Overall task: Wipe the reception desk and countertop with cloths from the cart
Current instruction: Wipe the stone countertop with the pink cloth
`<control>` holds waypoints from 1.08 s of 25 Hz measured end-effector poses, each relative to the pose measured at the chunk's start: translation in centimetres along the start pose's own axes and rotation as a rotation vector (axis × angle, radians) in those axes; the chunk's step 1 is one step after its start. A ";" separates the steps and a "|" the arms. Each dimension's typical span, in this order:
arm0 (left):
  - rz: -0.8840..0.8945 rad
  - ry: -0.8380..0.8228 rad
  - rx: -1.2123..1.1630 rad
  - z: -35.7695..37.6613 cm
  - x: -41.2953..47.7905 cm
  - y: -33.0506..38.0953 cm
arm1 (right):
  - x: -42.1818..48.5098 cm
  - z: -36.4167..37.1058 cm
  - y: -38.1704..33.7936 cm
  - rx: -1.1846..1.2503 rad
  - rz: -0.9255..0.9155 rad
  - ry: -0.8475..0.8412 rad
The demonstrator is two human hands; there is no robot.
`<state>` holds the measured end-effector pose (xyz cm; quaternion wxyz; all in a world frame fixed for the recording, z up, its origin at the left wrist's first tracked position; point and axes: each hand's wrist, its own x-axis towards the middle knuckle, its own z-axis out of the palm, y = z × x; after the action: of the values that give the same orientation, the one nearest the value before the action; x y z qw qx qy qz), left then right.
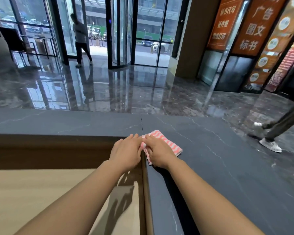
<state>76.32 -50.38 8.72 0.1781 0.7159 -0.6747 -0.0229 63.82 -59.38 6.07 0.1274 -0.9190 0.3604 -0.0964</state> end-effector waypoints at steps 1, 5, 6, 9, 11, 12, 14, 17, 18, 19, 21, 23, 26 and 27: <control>-0.003 0.009 0.000 0.1 -0.1 -0.1 | 0.4 -0.1 0.2 -0.005 -0.004 0.003; -0.056 0.009 0.012 0.5 0.3 -0.6 | 2.7 -0.6 1.2 -0.009 0.001 -0.010; -0.071 0.012 0.016 0.6 0.7 -0.7 | 3.5 -0.8 1.5 -0.020 -0.009 -0.016; -0.103 0.030 0.000 1.2 1.7 -0.6 | 5.7 -1.7 2.2 -0.039 -0.013 -0.060; -0.126 0.031 0.001 2.1 2.4 -0.4 | 7.5 -1.7 3.1 -0.056 -0.034 -0.064; -0.131 0.028 0.006 2.5 2.9 -0.2 | 8.6 -1.6 3.6 -0.075 -0.045 -0.064; -0.133 0.014 0.007 3.1 3.9 0.5 | 10.7 -1.2 4.9 -0.125 -0.065 -0.072; -0.176 0.005 0.028 3.4 5.4 2.0 | 12.8 -1.0 7.9 -0.249 -0.053 -0.102; -0.184 0.001 0.039 3.5 5.8 2.6 | 13.2 -1.2 9.6 -0.271 -0.012 -0.112; -0.187 -0.010 0.051 3.6 6.3 3.3 | 13.4 -1.5 12.0 -0.276 0.044 -0.127; -0.180 -0.043 0.084 3.8 7.2 4.8 | 12.8 -2.7 17.1 -0.268 0.131 -0.105; -0.165 -0.070 0.106 4.0 8.1 6.5 | 10.2 -4.8 21.1 -0.286 0.225 -0.066; -0.148 -0.114 0.141 4.3 8.8 8.5 | 6.3 -7.3 26.1 -0.279 0.396 -0.028; -0.146 -0.128 0.161 4.4 8.8 9.0 | 5.4 -7.9 27.1 -0.283 0.447 -0.057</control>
<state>67.25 -60.19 9.05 0.0745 0.7721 -0.6305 -0.0269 48.28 -83.55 5.83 0.0258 -0.8275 0.5607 0.0113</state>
